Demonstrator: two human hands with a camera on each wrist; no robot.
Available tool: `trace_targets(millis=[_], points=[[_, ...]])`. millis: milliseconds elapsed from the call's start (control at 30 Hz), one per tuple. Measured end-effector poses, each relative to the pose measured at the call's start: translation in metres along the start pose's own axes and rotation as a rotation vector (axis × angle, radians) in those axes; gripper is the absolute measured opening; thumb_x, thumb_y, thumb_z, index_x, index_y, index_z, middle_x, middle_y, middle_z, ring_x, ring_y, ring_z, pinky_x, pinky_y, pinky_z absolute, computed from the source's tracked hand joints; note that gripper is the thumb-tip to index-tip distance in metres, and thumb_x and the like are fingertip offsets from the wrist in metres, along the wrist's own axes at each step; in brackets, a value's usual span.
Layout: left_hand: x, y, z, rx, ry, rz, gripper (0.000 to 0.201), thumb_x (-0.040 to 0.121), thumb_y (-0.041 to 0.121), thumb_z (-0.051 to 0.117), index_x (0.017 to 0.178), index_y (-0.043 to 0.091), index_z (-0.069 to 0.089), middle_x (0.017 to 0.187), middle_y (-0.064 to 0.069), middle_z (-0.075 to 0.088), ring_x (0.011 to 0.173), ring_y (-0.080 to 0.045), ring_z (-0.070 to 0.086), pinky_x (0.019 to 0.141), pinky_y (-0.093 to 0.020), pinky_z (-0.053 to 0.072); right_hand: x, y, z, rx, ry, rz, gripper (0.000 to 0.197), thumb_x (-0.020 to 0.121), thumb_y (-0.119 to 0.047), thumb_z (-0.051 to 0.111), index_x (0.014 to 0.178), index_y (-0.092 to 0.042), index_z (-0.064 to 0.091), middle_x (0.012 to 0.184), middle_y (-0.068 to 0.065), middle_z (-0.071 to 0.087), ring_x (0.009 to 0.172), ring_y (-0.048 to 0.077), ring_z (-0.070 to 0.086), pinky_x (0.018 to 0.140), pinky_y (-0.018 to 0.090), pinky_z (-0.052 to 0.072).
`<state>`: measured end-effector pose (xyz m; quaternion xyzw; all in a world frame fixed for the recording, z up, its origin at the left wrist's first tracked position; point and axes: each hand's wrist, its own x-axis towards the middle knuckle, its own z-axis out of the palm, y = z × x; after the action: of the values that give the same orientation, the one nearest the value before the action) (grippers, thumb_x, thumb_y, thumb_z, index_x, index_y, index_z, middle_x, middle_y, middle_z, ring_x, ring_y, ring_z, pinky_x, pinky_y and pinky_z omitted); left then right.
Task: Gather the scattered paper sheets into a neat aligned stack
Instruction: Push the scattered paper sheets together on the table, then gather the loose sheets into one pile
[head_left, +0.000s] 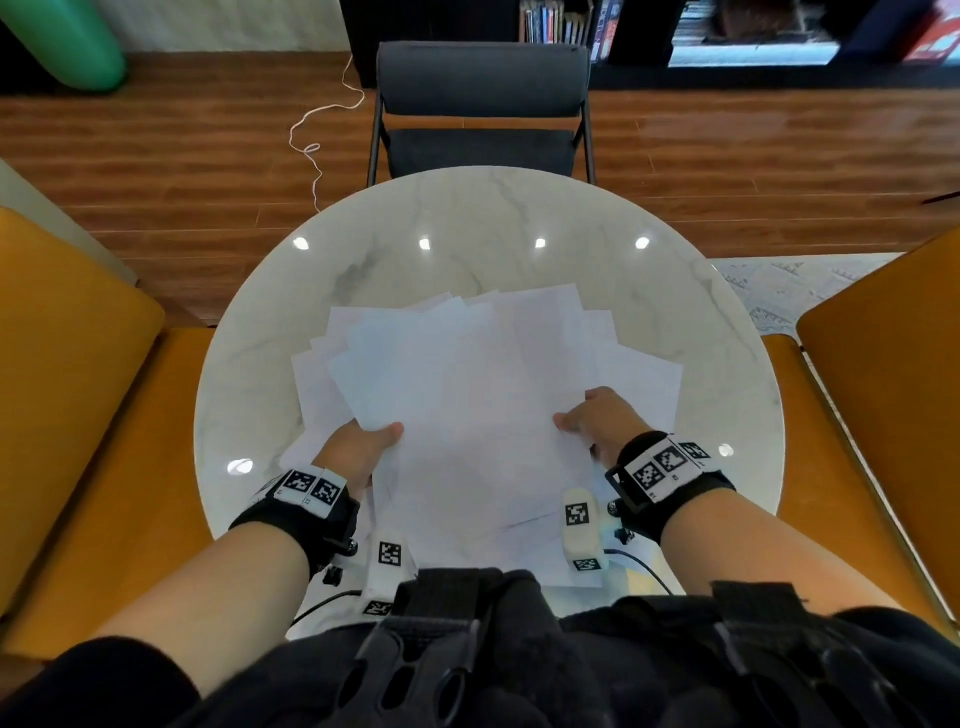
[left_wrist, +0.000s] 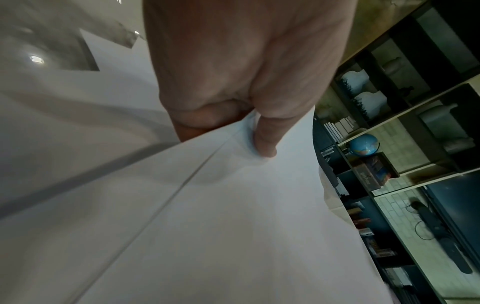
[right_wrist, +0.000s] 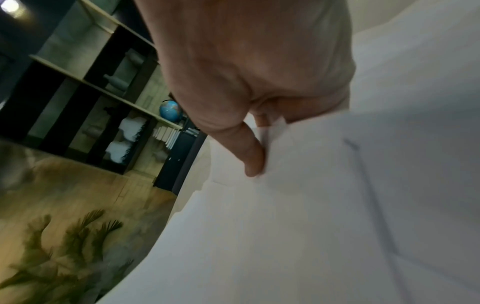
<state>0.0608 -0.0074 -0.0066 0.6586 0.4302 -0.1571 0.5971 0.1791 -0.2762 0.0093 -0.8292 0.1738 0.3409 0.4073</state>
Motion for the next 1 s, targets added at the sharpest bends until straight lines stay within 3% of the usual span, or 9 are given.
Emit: trace_targets(millis=[67, 167, 267, 367, 467, 600, 833, 900, 1000], points=[[-0.002, 0.002, 0.000, 0.026, 0.022, 0.004, 0.044, 0.086, 0.033, 0.065, 0.125, 0.015, 0.056, 0.126, -0.010, 0.063, 0.114, -0.036, 0.058, 0.102, -0.053, 0.044, -0.003, 0.004, -0.001, -0.107, 0.019, -0.048, 0.044, 0.089, -0.018, 0.064, 0.124, 0.002, 0.048, 0.122, 0.019, 0.057, 0.099, 0.032, 0.058, 0.060, 0.030, 0.046], [-0.007, 0.007, -0.007, 0.207, 0.087, 0.046, 0.043, 0.092, 0.030, 0.055, 0.128, 0.006, 0.052, 0.128, -0.018, 0.059, 0.116, -0.039, 0.055, 0.102, -0.049, 0.043, -0.005, 0.011, -0.010, -0.114, 0.179, -0.176, 0.023, 0.089, -0.011, 0.054, 0.104, 0.006, 0.056, 0.106, 0.025, 0.064, 0.095, 0.038, 0.060, 0.079, 0.040, 0.050], [-0.012, 0.005, -0.024, 0.426, 0.182, 0.065, 0.041, 0.095, 0.025, 0.048, 0.127, 0.001, 0.051, 0.129, -0.023, 0.057, 0.116, -0.038, 0.054, 0.091, -0.035, 0.041, -0.006, 0.017, -0.027, 0.072, 0.287, -0.205, 0.022, 0.090, -0.010, 0.050, 0.107, 0.002, 0.057, 0.103, 0.025, 0.063, 0.092, 0.039, 0.060, 0.080, 0.042, 0.048], [-0.013, -0.001, -0.040, 0.475, 0.227, 0.069, 0.042, 0.094, 0.021, 0.049, 0.132, 0.001, 0.049, 0.135, -0.022, 0.054, 0.123, -0.038, 0.050, 0.096, -0.035, 0.038, -0.007, 0.017, -0.042, 0.170, 0.348, -0.212, 0.025, 0.093, -0.013, 0.049, 0.115, -0.006, 0.058, 0.102, 0.018, 0.062, 0.085, 0.028, 0.054, 0.075, 0.033, 0.041], [-0.016, -0.004, -0.043, 0.467, 0.230, 0.066, 0.043, 0.094, 0.020, 0.050, 0.133, 0.001, 0.048, 0.136, -0.022, 0.053, 0.124, -0.039, 0.050, 0.100, -0.037, 0.037, -0.005, 0.014, -0.050, 0.251, 0.436, -0.227, 0.031, 0.093, -0.020, 0.051, 0.120, -0.006, 0.054, 0.115, 0.022, 0.063, 0.086, 0.021, 0.053, 0.085, 0.039, 0.048], [-0.020, -0.001, -0.040, 0.446, 0.230, 0.050, 0.042, 0.094, 0.017, 0.050, 0.132, -0.002, 0.047, 0.136, -0.024, 0.052, 0.124, -0.040, 0.049, 0.100, -0.037, 0.037, -0.008, 0.006, -0.063, 0.293, 0.530, -0.215, 0.031, 0.093, -0.024, 0.051, 0.114, -0.002, 0.054, 0.115, 0.026, 0.062, 0.087, 0.030, 0.057, 0.086, 0.041, 0.049], [-0.021, -0.002, -0.042, 0.333, 0.151, 0.038, 0.047, 0.091, 0.024, 0.055, 0.133, 0.003, 0.048, 0.134, -0.021, 0.055, 0.120, -0.038, 0.053, 0.104, -0.041, 0.040, -0.018, -0.001, -0.071, 0.418, 0.438, -0.241, 0.035, 0.095, -0.019, 0.052, 0.121, 0.003, 0.049, 0.118, 0.032, 0.057, 0.065, 0.021, 0.048, 0.077, 0.034, 0.042], [-0.017, -0.002, -0.039, 0.226, 0.108, 0.042, 0.051, 0.092, 0.029, 0.055, 0.136, 0.005, 0.047, 0.138, -0.017, 0.053, 0.123, -0.035, 0.052, 0.106, -0.041, 0.038, -0.025, 0.000, -0.063, 0.391, 0.365, -0.265, 0.029, 0.094, -0.019, 0.053, 0.119, -0.004, 0.054, 0.105, 0.023, 0.060, 0.064, 0.016, 0.052, 0.077, 0.035, 0.044], [-0.018, 0.003, -0.034, 0.112, 0.089, -0.011, 0.061, 0.094, 0.046, 0.044, 0.140, 0.006, 0.041, 0.143, -0.017, 0.048, 0.128, -0.035, 0.047, 0.107, -0.040, 0.035, -0.020, 0.014, -0.044, 0.290, 0.227, -0.220, 0.011, 0.083, -0.025, 0.059, 0.093, -0.025, 0.064, 0.098, 0.019, 0.069, 0.072, 0.028, 0.062, 0.074, 0.045, 0.053]])
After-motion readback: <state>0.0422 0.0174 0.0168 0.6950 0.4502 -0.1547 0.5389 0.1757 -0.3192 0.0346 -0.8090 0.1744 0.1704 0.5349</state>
